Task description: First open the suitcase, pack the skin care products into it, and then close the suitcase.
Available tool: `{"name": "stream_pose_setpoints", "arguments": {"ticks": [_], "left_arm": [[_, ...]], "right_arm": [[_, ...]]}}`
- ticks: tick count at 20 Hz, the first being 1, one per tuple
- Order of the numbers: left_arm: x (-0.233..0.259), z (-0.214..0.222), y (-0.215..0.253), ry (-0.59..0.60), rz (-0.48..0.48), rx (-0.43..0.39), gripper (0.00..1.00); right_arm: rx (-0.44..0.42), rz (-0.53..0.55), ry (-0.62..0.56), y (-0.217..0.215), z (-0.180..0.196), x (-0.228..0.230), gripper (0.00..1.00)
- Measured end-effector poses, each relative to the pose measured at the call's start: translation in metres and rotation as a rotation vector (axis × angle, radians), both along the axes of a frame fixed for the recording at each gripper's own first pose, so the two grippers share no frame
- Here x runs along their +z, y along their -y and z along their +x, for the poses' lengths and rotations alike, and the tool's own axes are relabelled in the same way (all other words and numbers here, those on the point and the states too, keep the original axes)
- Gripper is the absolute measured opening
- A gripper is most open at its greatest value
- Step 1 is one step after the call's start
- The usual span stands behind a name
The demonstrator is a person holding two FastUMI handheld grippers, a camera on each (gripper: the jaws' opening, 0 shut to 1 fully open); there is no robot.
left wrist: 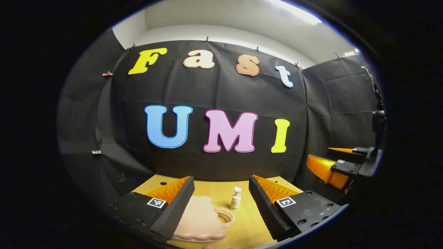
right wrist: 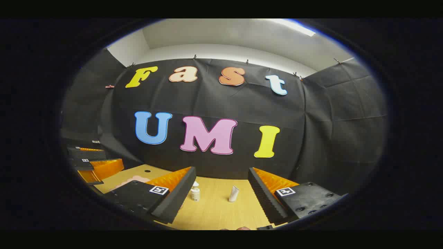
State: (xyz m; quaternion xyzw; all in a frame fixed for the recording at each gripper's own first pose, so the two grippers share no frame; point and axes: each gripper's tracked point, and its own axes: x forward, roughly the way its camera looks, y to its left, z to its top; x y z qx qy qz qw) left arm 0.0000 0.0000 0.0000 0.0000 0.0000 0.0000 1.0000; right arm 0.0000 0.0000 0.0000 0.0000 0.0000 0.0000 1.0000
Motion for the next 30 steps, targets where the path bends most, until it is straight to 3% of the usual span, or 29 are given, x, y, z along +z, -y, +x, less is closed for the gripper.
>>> {"name": "stream_pose_setpoints", "arguments": {"ticks": [13, 20, 30], "left_arm": [[-0.012, -0.001, 0.004, -0.023, 0.009, -0.007, 0.99], [-0.042, 0.011, 0.016, -0.094, -0.002, -0.017, 0.99], [-0.097, 0.055, 0.065, -0.222, -0.016, -0.054, 0.99]], "right_arm": [[0.009, 0.000, -0.009, -0.005, 0.003, -0.006, 0.96], [0.007, -0.006, -0.017, -0.002, 0.005, -0.009, 0.94], [0.013, -0.013, -0.007, 0.045, 0.027, -0.024, 0.96]]}}
